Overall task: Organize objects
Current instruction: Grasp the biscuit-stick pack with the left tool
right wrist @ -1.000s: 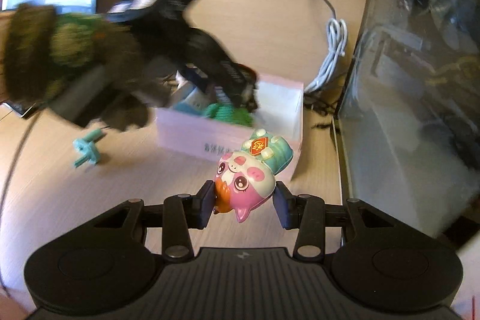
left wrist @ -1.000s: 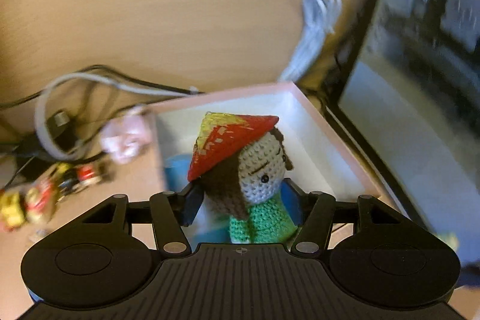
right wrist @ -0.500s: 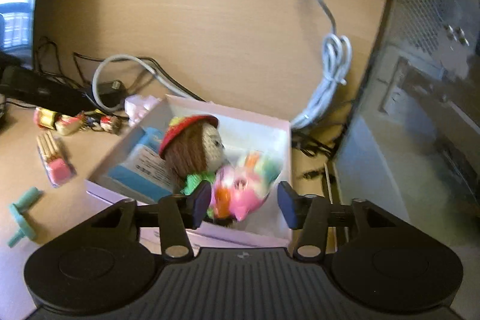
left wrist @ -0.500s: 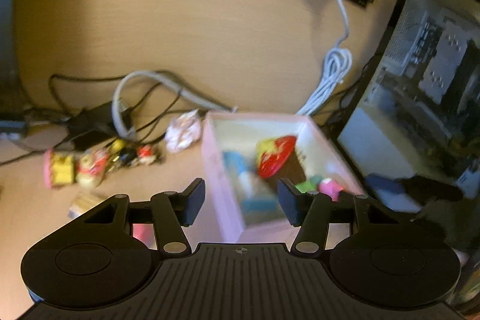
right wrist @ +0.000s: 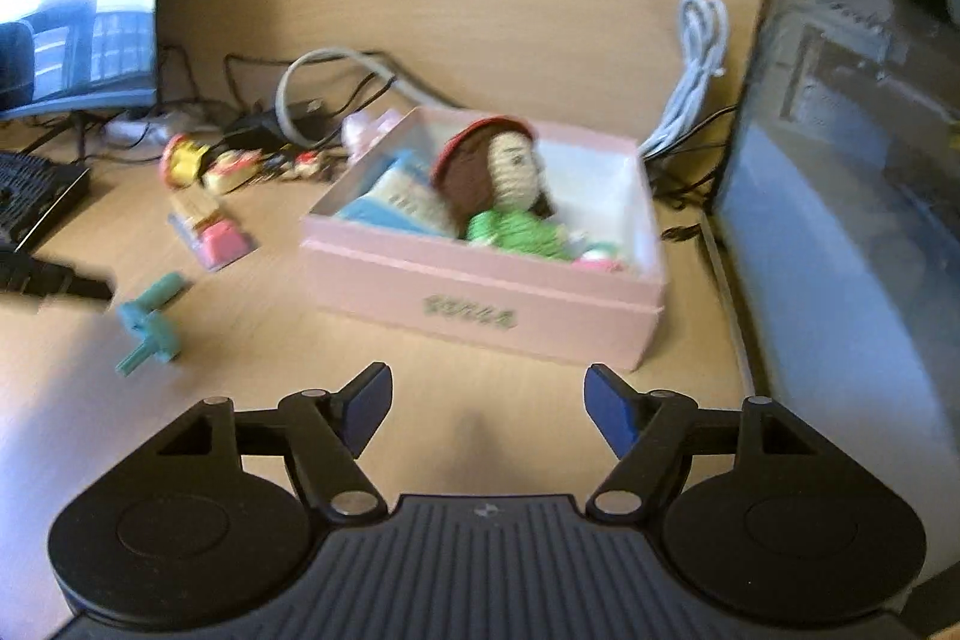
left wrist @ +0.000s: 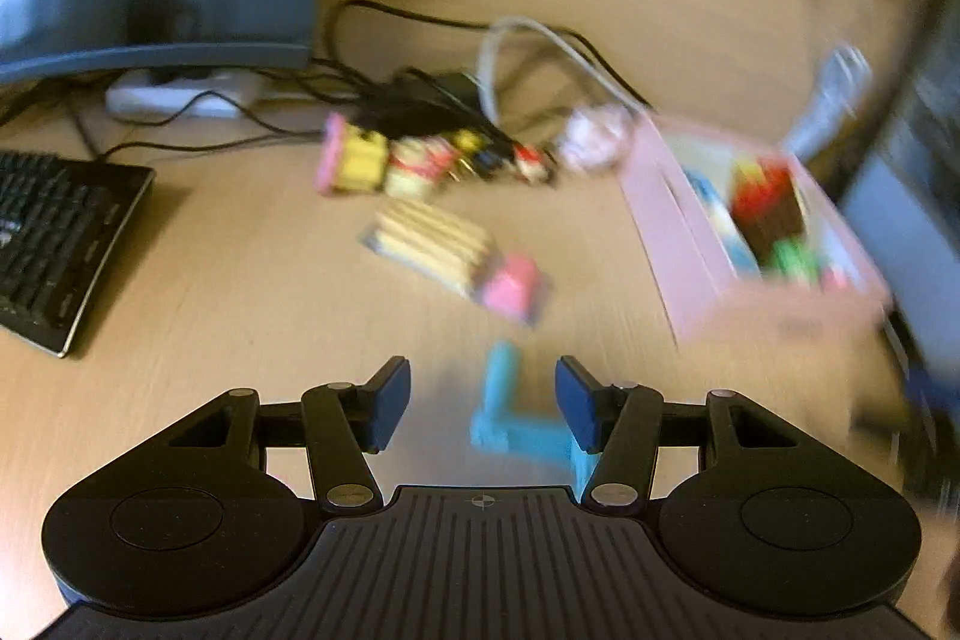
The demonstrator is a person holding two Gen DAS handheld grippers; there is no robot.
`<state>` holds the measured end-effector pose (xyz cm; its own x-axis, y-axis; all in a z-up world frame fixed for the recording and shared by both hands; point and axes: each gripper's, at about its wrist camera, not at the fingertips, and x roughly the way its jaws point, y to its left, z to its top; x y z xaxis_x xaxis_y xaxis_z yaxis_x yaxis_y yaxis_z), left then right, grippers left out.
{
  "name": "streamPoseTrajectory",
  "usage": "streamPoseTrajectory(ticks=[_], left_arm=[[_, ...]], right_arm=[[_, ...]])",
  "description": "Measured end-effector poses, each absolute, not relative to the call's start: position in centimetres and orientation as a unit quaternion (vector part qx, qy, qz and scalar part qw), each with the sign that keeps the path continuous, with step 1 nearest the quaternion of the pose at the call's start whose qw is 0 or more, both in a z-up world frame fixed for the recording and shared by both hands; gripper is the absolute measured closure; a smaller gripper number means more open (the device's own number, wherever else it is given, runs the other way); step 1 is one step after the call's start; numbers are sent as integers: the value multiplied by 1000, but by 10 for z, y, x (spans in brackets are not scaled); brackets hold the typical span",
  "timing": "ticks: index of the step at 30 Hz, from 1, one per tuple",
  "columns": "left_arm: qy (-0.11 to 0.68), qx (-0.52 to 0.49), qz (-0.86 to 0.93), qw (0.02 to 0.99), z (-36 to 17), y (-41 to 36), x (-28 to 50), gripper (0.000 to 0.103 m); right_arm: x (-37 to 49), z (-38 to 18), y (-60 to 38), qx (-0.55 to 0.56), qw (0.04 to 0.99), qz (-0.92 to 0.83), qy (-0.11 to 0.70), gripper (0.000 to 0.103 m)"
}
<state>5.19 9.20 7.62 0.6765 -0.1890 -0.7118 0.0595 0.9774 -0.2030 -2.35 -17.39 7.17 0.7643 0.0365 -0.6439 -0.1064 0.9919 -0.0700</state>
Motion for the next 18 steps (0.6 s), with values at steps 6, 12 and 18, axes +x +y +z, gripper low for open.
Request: streamPoseTrajectory(ticks=[6,12,18], left_arm=[[428,-232,11,873,67,104,121,45],[468,-224,89,850,41,85,173,46],[450,-143,84,878,35,71,177,46]], right_arm=[[-29,75,-152,-60,939,48,334,22],[-37,75,-144,-63,937,42,340,20],[-37,71,-146,-64,934,32,350,20]])
